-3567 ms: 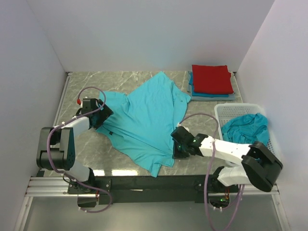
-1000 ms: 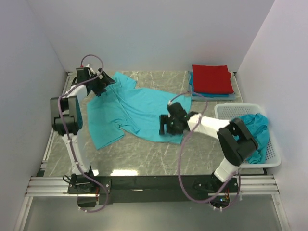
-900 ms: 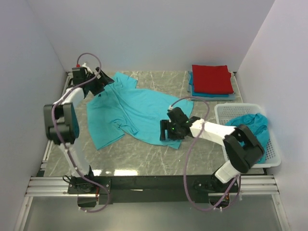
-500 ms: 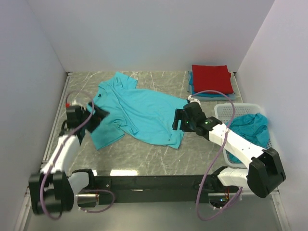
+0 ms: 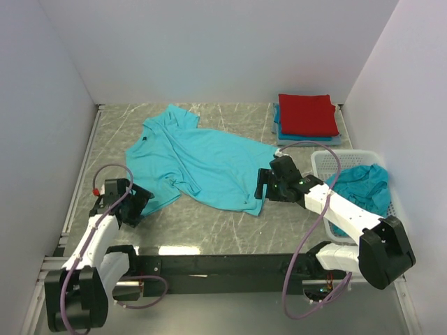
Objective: Fold and stack the t-shirts
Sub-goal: Flatten the tshirt out
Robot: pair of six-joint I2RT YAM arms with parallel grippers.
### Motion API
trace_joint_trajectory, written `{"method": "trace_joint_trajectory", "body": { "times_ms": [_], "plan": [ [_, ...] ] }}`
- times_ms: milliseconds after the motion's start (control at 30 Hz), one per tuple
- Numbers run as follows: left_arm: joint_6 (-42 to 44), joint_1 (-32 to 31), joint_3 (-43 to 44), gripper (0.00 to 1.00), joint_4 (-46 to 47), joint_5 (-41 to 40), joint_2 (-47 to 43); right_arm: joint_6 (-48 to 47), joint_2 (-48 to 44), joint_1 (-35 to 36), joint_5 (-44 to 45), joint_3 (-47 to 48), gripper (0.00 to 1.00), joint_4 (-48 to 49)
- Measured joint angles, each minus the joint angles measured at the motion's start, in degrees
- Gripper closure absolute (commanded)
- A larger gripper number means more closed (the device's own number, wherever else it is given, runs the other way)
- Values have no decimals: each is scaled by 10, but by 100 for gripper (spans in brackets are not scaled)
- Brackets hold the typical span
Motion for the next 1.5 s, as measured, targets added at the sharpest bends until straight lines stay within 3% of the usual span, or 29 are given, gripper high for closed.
{"method": "trace_joint_trajectory", "body": {
  "times_ms": [100, 167, 200, 267, 300, 633, 800, 1000, 1067, 1100, 1133, 1300, 1500],
  "plan": [
    [-8, 0, 8, 17, 15, -3, 32, -1, 1, 0, -8, 0, 15, 0],
    [-14, 0, 8, 39, 27, -3, 46, -2, 2, 0, -14, 0, 16, 0],
    [-13, 0, 5, 56, 35, -9, 53, -3, 3, 0, -20, 0, 16, 0],
    [-15, 0, -2, 73, 49, -15, 67, -6, 6, 0, -32, 0, 18, 0],
    [-16, 0, -3, 98, 56, -19, 73, -9, 9, 0, -39, 0, 18, -1],
    [14, -1, 18, 100, 119, -30, 139, -37, 10, 66, -67, -18, 20, -8],
    [1, -1, 18, 100, 49, -104, 66, -19, 20, 88, -65, -26, 24, 4],
    [-44, 4, 21, 100, -23, -214, -85, 9, 87, 88, -37, -26, 32, 28],
    [-56, 6, 30, 100, -49, -243, -105, 17, 102, 88, -33, -20, 48, 33],
    [-63, 7, 35, 100, -59, -253, -111, 20, 105, 88, -32, -19, 61, 38],
    [-69, 7, 39, 100, -68, -260, -115, 24, 108, 88, -31, -19, 81, 39],
    [-104, 8, 54, 100, -115, -296, -137, 42, 96, 88, -13, -24, 98, 26],
    [-139, 9, 64, 100, -163, -330, -192, 46, 36, 88, -2, -39, 96, -8]
  ]
}}
